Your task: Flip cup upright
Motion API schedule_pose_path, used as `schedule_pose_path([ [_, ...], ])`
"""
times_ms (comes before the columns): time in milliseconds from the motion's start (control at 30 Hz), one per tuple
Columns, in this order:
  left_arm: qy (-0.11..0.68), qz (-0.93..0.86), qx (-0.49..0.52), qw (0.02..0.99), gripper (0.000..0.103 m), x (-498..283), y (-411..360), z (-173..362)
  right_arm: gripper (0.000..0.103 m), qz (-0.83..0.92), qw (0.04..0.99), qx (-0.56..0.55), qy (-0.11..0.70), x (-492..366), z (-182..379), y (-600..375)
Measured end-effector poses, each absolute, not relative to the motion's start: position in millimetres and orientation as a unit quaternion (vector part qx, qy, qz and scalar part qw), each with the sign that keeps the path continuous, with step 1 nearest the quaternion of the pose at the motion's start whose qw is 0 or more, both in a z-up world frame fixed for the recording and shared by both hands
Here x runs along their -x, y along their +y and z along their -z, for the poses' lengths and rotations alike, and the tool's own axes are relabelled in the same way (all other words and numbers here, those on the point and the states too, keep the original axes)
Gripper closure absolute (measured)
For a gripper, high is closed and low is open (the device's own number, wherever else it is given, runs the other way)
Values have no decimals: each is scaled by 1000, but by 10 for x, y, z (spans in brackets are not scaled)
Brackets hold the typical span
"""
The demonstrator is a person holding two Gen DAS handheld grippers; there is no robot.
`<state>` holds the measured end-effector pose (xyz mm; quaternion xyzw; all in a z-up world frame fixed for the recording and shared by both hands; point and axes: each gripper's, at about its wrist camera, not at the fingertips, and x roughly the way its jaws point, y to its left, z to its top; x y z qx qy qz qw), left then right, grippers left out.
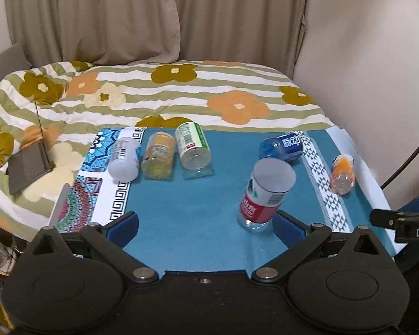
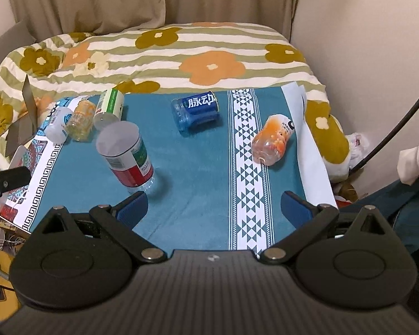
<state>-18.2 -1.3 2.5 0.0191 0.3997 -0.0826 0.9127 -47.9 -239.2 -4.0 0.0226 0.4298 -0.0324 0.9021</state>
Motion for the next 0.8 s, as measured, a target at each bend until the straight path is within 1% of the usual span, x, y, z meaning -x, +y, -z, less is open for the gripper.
schedule_pose_path([
  [800, 383, 74, -34, 920, 0, 235, 50, 12, 0, 40, 904, -27, 426, 509, 104, -2313],
])
